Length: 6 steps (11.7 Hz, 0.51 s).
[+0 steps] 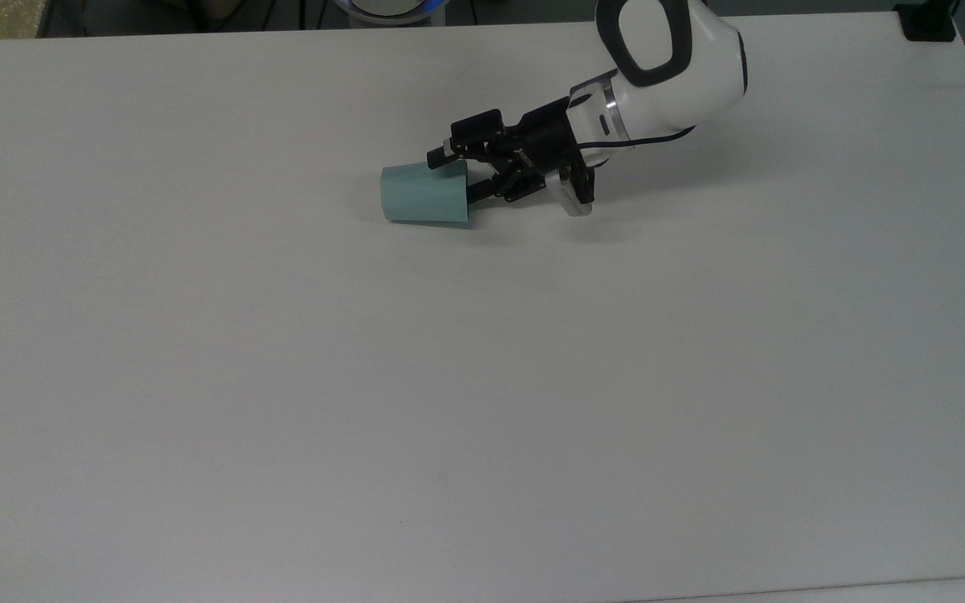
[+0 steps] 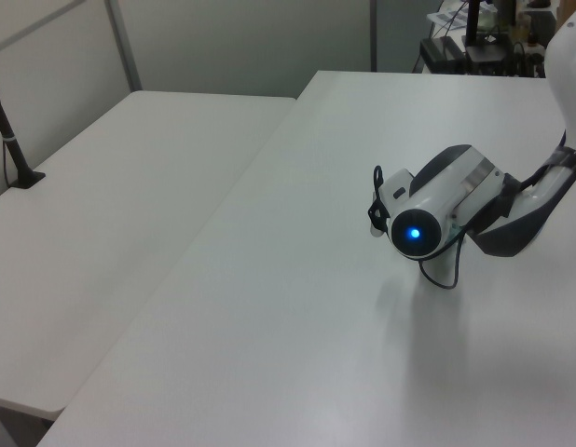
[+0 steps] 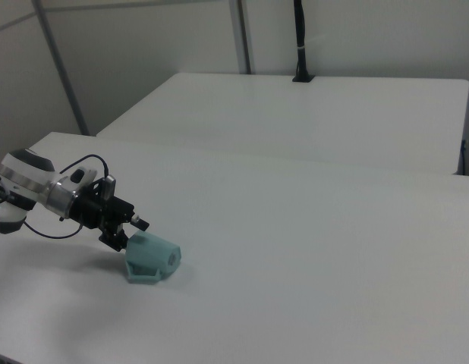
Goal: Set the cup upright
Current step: 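Close the gripper on the cup's rim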
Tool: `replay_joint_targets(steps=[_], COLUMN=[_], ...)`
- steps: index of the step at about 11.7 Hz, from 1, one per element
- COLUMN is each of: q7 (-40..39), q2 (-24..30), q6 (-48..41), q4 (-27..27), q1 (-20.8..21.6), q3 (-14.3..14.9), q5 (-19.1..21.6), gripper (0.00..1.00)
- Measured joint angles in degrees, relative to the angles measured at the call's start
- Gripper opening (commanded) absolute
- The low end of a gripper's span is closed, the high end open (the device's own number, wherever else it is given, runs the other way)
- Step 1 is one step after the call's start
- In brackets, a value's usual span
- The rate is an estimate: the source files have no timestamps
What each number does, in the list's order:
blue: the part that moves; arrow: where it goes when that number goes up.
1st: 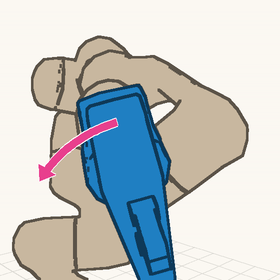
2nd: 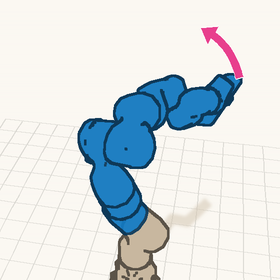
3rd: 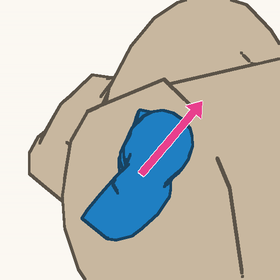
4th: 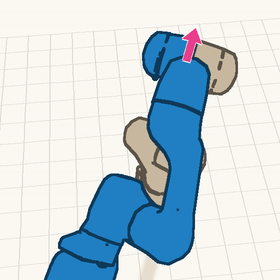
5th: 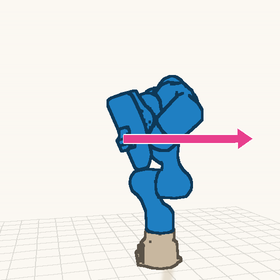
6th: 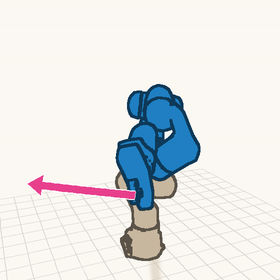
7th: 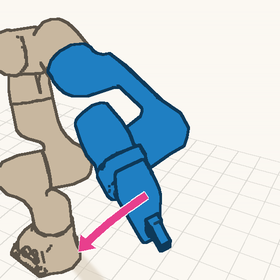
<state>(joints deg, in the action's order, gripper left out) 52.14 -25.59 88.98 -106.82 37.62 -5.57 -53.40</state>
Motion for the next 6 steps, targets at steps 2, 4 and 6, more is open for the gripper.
replay_joint_targets(steps=[2,4,6], q7=[0.0,0.0,0.0], q2=[-0.2,-0.3,-0.2], q6=[0.0,0.0,-0.4], q4=[-0.8,-1.7,-1.9], q1=[-0.5,-0.6,-0.6], q3=[0.0,0.0,0.0], q5=[-0.2,-0.3,-1.3], gripper=[0.52,0.19,0.00])
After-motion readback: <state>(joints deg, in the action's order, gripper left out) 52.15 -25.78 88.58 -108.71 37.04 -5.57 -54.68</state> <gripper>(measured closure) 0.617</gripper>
